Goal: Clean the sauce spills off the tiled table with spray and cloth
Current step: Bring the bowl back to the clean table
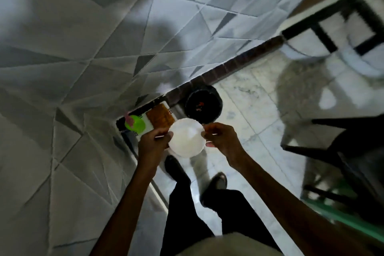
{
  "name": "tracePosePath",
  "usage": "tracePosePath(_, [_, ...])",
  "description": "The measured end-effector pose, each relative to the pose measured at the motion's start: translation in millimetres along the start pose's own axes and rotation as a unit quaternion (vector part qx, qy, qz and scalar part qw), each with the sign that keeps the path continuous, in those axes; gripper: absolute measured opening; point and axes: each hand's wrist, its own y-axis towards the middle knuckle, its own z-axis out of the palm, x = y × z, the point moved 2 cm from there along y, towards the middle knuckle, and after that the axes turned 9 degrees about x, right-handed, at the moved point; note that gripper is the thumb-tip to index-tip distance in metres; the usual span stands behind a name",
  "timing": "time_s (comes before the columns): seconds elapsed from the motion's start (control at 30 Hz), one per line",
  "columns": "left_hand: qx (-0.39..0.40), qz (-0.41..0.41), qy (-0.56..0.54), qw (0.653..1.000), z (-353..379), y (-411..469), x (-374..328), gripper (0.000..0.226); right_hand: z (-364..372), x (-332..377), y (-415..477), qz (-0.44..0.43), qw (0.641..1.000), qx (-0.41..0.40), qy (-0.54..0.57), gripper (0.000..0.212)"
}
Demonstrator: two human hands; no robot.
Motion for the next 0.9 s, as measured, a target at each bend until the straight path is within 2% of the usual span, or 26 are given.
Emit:
tracePosePath(0.13, [0.072,0.080,0.067,0.992,55.7,-52.2,-59.4,0.016,-61.4,5.7,-91.5,-0.047,0.992,-0.083,0.082,0.011])
tracePosePath(0.33, [0.216,0.147,0.115,0.958,195.0,-124.4,-101.3,0.012,-168.1,-54.0,-205.9,-0.084,0.956,-0.204,0.195,0.008])
tracePosePath(0.6, [0.360,0.190,0.167,0.898,411.4,-257.0,-79.1,0.012,-302.8,-175.5,-383.5,-0.138,0.873,-0.364,0.292,0.007])
tracePosePath(0.73, [0.410,0.203,0.186,0.869,498.3,-321.3,-61.6,0.015,-348.7,-229.7,-459.7,-0.148,0.832,-0.419,0.332,0.006])
tracePosePath(0.9, [0.497,0.216,0.222,0.810,605.9,-404.0,-42.2,0.011,-395.3,-290.3,-551.6,-0.155,0.761,-0.502,0.382,0.008])
